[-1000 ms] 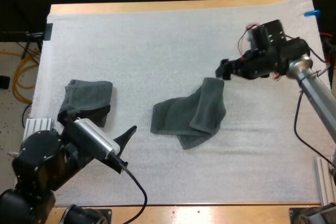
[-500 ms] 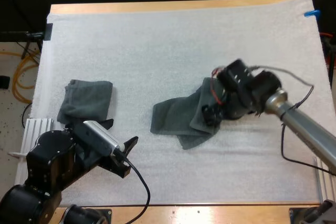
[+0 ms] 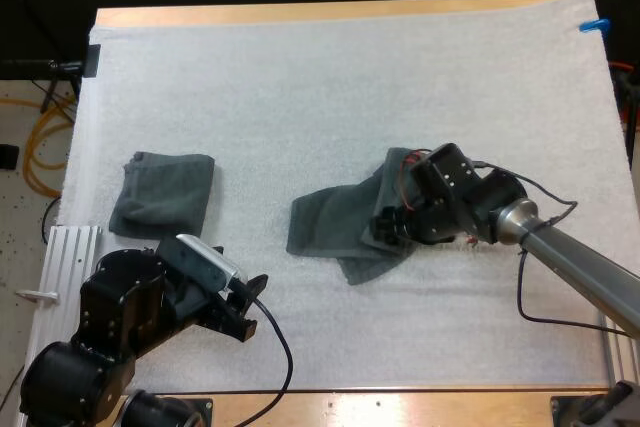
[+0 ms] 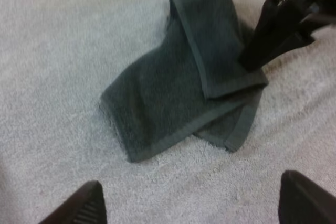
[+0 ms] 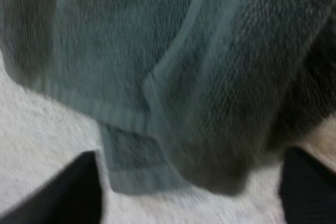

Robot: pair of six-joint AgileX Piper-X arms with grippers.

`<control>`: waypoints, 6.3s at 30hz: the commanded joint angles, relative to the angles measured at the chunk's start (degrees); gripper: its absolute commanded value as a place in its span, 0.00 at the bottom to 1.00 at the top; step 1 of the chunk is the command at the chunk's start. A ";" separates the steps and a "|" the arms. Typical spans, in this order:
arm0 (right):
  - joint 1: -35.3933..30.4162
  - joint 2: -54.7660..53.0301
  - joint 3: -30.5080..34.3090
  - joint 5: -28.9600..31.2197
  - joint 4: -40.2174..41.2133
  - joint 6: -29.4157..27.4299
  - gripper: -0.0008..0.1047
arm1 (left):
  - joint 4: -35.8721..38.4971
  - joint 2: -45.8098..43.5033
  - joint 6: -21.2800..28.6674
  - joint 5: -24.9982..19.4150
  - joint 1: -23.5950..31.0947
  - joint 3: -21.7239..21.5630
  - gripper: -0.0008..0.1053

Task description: Pick towel from pile fold and stack

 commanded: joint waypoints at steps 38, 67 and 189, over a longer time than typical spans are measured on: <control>-0.08 -10.57 -6.48 9.41 -5.54 -10.09 0.01 | -0.14 -0.16 -0.67 0.29 -0.21 -0.20 0.62; 14.60 -3.22 -2.02 7.82 -16.41 3.79 0.01 | -0.14 -0.16 -0.19 0.29 -0.21 -0.20 0.62; 13.13 12.58 -14.07 9.81 -3.91 -18.19 0.01 | -1.05 -0.16 -0.19 -0.14 -0.21 -3.06 0.62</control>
